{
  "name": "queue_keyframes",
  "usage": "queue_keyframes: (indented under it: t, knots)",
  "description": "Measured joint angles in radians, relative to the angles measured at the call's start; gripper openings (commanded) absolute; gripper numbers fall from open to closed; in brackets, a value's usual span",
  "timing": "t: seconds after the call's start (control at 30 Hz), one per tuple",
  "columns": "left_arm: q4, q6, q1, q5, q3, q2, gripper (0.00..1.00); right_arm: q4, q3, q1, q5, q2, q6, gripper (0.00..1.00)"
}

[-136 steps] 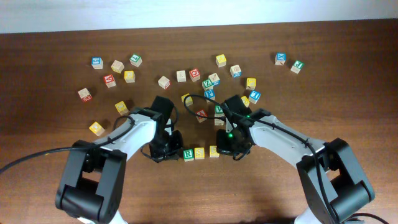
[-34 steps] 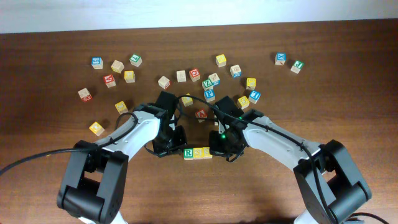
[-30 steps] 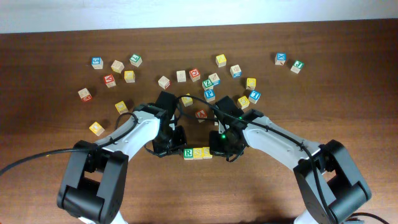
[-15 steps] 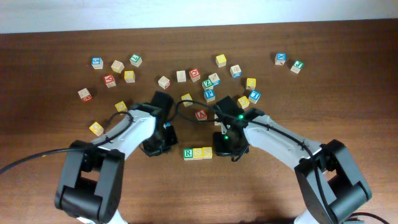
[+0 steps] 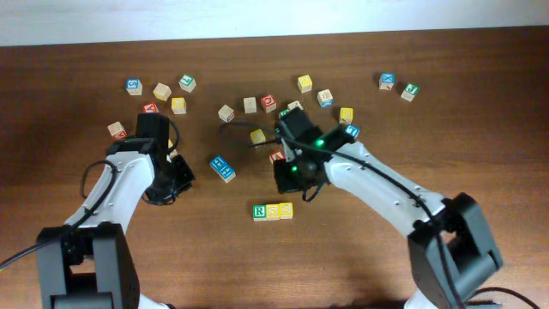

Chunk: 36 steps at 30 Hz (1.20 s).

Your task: Spell out RSS

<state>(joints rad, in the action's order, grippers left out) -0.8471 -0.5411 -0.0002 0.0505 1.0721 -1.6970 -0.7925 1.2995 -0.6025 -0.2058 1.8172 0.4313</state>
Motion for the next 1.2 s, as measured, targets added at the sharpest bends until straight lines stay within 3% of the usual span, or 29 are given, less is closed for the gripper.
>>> queue_keyframes:
  t: [0.2,0.97,1.07,1.2]
  knots:
    - [-0.029,0.000,0.002,-0.004,0.000,0.000,0.47,-0.007,0.000,-0.037,0.022,0.116,0.015,0.04]
    - [-0.051,-0.001,0.002,-0.004,0.000,0.000,0.46,-0.027,0.000,-0.043,0.006,0.118,0.041,0.04]
    - [-0.052,-0.001,0.002,-0.004,0.000,0.000,0.45,-0.129,0.047,0.012,0.007,0.124,0.041,0.04]
    - [-0.053,0.001,0.002,-0.006,0.000,0.000,0.45,-0.408,0.161,0.124,0.015,0.132,0.027,0.04]
